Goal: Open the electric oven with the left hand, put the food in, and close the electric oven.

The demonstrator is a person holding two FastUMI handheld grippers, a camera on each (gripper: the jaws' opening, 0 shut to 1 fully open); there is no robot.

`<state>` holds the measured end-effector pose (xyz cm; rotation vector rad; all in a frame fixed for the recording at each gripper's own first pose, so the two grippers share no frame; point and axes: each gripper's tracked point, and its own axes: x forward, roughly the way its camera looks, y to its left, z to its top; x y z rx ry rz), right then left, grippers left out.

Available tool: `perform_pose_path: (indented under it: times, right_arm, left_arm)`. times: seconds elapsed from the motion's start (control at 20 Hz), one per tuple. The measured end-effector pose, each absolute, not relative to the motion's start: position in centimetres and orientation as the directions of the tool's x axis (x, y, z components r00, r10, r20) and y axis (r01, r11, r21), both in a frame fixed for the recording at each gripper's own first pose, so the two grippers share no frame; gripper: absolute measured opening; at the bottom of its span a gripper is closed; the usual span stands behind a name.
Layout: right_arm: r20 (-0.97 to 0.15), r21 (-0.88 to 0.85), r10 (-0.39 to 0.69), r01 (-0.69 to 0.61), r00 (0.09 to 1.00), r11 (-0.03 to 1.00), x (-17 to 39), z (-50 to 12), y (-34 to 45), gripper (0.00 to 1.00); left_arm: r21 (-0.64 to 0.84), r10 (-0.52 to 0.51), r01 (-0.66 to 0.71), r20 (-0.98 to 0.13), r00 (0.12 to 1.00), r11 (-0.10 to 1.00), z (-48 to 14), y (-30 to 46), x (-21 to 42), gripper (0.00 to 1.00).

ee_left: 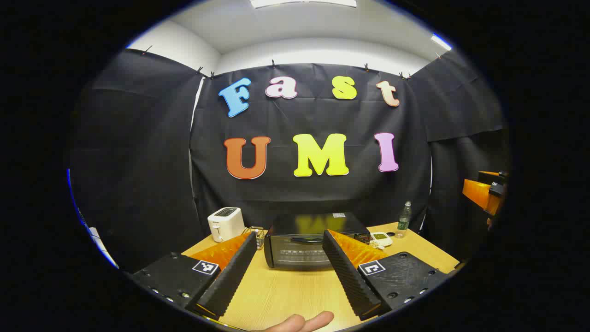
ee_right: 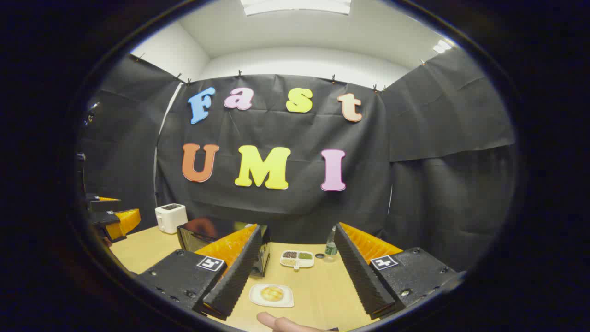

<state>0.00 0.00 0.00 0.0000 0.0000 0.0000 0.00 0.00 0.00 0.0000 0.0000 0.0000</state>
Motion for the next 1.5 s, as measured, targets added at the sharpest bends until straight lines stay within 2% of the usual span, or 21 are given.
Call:
perform_pose_path:
  times: [0.05,0.75,1.25,1.5]
  right_arm:
    - [0.006,-0.004,0.003,-0.003,1.000,1.000,-0.2,0.0,-0.1,0.96]
    - [0.028,0.018,-0.011,0.010,1.000,1.000,-0.6,-0.8,-2.5,0.97]
    - [0.023,0.044,-0.016,0.015,1.000,0.999,1.3,-2.0,-4.6,0.96]
    - [0.030,0.068,-0.028,0.026,0.999,0.997,0.9,-2.2,-6.5,0.97]
  left_arm:
    - [-0.003,0.000,0.000,-0.002,1.000,1.000,-0.1,0.0,0.1,0.94]
    - [0.018,0.006,-0.006,-0.020,1.000,1.000,-1.0,0.5,2.9,0.94]
    - [-0.082,-0.082,0.070,-0.152,0.985,0.994,-4.5,-1.2,14.5,0.94]
    - [-0.099,-0.089,0.065,-0.262,0.961,0.993,-8.8,-2.6,20.5,0.94]
